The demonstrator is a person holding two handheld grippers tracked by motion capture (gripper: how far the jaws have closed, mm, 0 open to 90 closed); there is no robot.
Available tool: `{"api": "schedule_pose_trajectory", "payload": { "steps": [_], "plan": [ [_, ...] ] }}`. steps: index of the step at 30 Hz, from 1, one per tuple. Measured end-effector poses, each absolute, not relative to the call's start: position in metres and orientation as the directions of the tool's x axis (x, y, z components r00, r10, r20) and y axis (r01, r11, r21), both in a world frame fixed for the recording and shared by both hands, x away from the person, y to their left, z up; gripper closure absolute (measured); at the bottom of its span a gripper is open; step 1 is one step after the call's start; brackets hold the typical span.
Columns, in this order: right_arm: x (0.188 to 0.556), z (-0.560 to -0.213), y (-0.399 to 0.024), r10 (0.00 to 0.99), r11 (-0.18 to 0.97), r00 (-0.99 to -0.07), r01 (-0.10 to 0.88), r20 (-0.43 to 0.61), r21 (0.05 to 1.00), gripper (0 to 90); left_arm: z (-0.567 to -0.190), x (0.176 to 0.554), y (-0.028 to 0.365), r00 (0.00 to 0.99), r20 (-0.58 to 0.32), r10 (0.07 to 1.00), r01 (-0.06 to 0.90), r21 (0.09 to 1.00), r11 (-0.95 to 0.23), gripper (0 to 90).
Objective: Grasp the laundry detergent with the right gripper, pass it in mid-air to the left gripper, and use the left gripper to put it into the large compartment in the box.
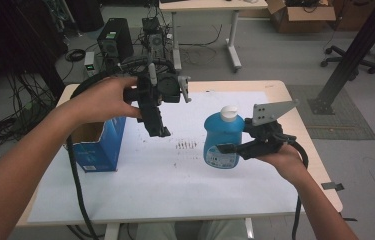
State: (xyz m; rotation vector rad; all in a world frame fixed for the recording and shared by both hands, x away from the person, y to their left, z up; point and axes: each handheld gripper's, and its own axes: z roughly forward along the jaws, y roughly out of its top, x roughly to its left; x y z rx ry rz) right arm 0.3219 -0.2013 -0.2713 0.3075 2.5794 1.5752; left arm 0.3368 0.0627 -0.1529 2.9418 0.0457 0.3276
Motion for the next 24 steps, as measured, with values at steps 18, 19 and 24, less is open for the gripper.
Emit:
{"api": "schedule_pose_trajectory", "payload": {
  "steps": [18,19,24],
  "plan": [
    [0.33,-0.269,-0.17,0.135,0.52,-0.99,0.036,-0.041,0.853,44.8,-0.147,0.326,0.059,0.99,0.138,0.012,-0.016,0.196,-0.981,6.2],
    [0.33,-0.27,-0.168,0.132,0.523,-0.99,0.03,-0.046,0.852,44.7,-0.147,0.325,0.059,0.991,0.136,0.01,-0.017,0.2,-0.98,6.2],
    [0.331,-0.272,-0.159,0.121,0.526,-0.991,0.023,-0.048,0.85,44.8,-0.145,0.322,0.057,0.992,0.13,0.001,-0.027,0.21,-0.977,6.1]
  ]
}}
